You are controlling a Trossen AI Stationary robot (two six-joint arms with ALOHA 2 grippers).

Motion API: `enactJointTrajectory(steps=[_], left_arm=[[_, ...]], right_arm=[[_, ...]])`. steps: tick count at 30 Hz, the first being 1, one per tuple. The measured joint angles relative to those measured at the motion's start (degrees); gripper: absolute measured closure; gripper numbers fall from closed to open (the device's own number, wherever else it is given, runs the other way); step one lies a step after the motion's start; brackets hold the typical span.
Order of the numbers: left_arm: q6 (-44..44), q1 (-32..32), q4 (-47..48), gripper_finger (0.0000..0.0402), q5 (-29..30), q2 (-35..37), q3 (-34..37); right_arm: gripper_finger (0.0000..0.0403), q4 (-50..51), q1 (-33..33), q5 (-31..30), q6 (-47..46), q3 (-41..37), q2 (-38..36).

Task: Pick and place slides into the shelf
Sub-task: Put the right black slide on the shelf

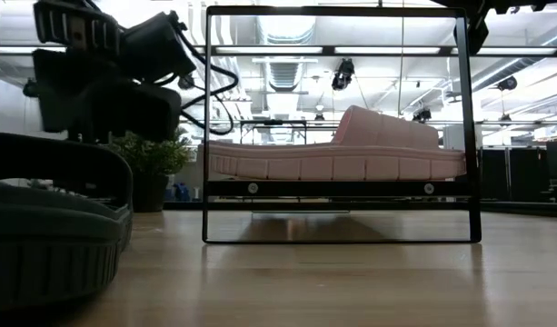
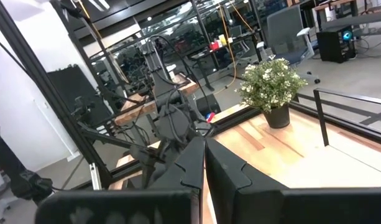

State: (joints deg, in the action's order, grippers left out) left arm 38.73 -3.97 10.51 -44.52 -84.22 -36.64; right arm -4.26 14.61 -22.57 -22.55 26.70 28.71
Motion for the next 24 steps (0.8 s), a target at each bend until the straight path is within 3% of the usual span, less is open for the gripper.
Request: enactJointTrajectory(steps=[24], left_arm=[[2.91, -4.0, -3.51, 0.0194, 4.11, 0.23, 0.24]], right_arm=[[0.0394, 1.0, -0.02, 0.02, 0.0, 0.0, 0.0]])
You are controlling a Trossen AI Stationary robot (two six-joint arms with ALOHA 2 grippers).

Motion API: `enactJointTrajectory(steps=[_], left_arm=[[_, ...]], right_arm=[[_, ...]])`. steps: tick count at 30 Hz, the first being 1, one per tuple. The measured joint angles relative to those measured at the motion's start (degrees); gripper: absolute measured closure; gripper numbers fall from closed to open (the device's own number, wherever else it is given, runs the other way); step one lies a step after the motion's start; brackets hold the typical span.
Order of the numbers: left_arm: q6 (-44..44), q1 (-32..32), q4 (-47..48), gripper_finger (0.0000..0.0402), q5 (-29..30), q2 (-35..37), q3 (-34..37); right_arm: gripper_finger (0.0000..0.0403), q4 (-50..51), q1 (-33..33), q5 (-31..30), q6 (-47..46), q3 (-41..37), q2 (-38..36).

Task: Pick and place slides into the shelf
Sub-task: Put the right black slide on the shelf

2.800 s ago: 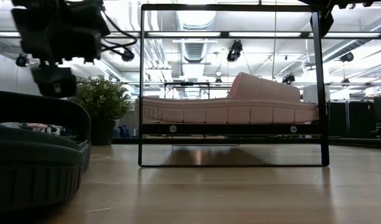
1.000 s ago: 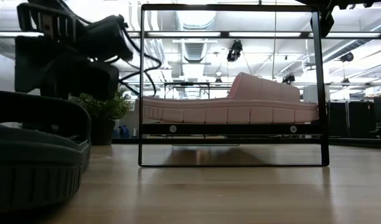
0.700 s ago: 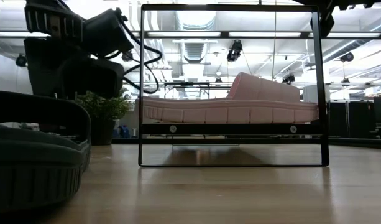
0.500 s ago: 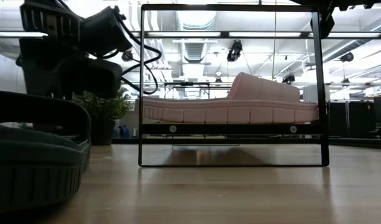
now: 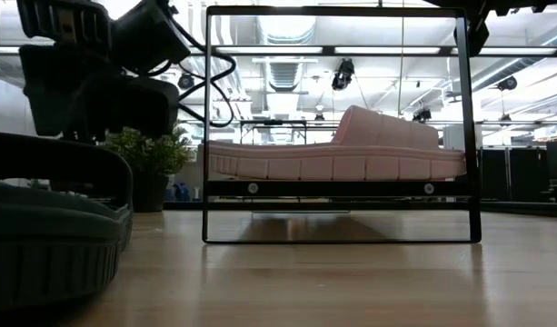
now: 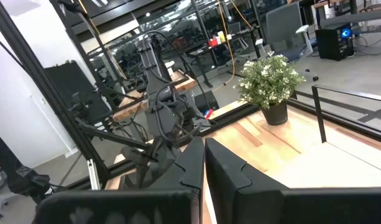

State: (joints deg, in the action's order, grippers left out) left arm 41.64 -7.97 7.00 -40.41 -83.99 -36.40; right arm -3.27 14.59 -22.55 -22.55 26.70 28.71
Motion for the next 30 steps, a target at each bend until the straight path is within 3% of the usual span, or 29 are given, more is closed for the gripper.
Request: enactJointTrajectory(steps=[12, 21, 30], left_arm=[[0.49, -1.17, -1.58, 0.0194, 0.92, -0.95, 0.18], [1.6, -3.02, -6.13, 0.0194, -2.89, -5.91, -0.36], [1.08, -3.08, -6.53, 0.0196, -3.9, -5.25, -0.3]], right_arm=[[0.0394, 0.0, 0.0, 0.0, 0.02, 0.0, 0.0], [0.0394, 0.07, 0.0, 0.0, 0.02, 0.0, -0.02], [0.0394, 0.12, 0.01, 0.0, 0.04, 0.0, -0.07]])
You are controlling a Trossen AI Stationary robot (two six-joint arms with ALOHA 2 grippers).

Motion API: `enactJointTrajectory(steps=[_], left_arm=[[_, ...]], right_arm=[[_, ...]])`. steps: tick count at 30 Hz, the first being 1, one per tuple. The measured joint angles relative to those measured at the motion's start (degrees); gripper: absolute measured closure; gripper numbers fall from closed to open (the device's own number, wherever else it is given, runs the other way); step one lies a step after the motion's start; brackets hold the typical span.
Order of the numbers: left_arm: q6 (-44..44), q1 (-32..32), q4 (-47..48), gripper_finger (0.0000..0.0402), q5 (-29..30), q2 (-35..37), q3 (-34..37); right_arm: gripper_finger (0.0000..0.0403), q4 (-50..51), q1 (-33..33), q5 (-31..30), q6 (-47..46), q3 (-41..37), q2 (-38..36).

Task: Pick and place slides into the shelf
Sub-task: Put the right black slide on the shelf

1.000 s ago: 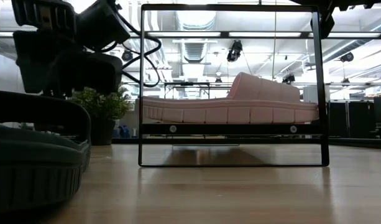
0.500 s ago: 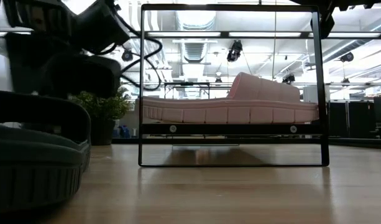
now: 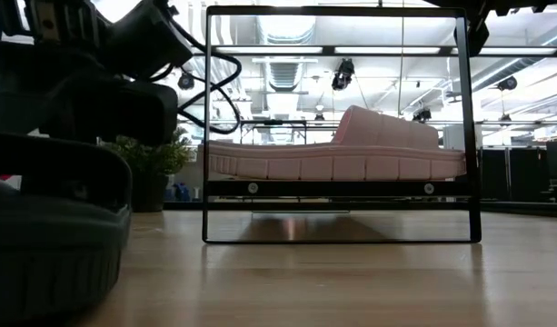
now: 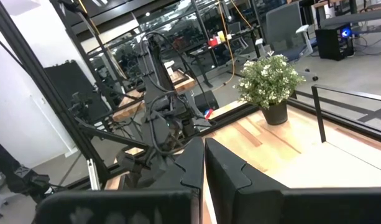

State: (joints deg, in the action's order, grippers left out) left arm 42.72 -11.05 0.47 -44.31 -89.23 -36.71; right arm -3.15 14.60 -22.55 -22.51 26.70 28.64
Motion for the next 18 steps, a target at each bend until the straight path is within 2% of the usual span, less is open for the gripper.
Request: enactJointTrajectory(steps=[5, 14, 18], left_arm=[[-0.02, 0.03, 0.03, 0.0236, -0.84, 0.0, 0.25], [-4.49, 0.07, -0.3, 0.0386, -2.34, 0.0, 0.33], [-8.01, 0.09, -0.28, 0.0396, -4.28, 0.0, 0.33]], right_arm=[[0.0394, 0.06, -0.01, 0.0, 0.03, 0.0, 0.0], [0.0394, 1.87, 0.01, 0.0, 0.16, 0.0, 0.02], [0.0394, 1.8, -0.01, 0.0, 0.17, 0.0, 0.0]])
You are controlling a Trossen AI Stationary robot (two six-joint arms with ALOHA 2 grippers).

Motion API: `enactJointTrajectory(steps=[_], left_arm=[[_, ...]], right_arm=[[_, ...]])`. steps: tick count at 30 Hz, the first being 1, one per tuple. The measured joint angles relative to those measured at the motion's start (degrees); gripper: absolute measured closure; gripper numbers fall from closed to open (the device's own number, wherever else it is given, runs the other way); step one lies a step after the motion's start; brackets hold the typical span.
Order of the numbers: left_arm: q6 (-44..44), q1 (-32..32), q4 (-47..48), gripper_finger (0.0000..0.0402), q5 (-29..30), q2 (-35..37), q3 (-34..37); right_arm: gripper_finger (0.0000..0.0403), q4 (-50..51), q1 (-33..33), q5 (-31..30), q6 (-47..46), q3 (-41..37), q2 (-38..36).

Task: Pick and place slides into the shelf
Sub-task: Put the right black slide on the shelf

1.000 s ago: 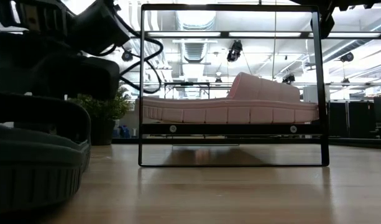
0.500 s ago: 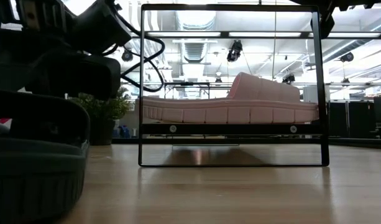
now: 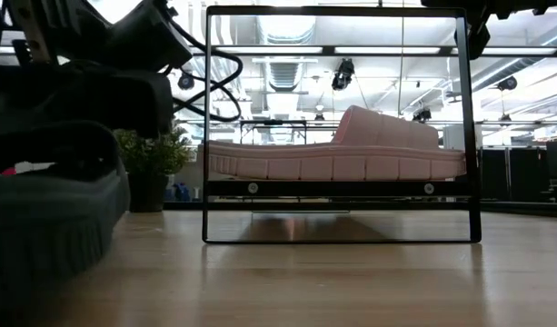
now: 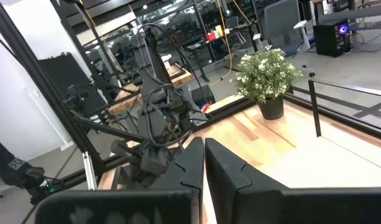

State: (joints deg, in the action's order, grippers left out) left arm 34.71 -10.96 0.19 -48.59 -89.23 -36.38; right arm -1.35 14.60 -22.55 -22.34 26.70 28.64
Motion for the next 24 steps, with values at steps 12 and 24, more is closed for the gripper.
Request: enactJointTrajectory(steps=[12, 24], left_arm=[[-0.99, 0.11, 0.68, 0.04, -6.41, 4.33, 0.04], [0.07, 0.39, 5.83, 0.0401, -5.89, 13.79, 0.07]], right_arm=[[0.0394, -0.1, 0.01, 0.0, -0.18, 0.0, -0.09], [0.0394, -0.1, -0.01, -0.02, -0.16, 0.0, -0.09]])
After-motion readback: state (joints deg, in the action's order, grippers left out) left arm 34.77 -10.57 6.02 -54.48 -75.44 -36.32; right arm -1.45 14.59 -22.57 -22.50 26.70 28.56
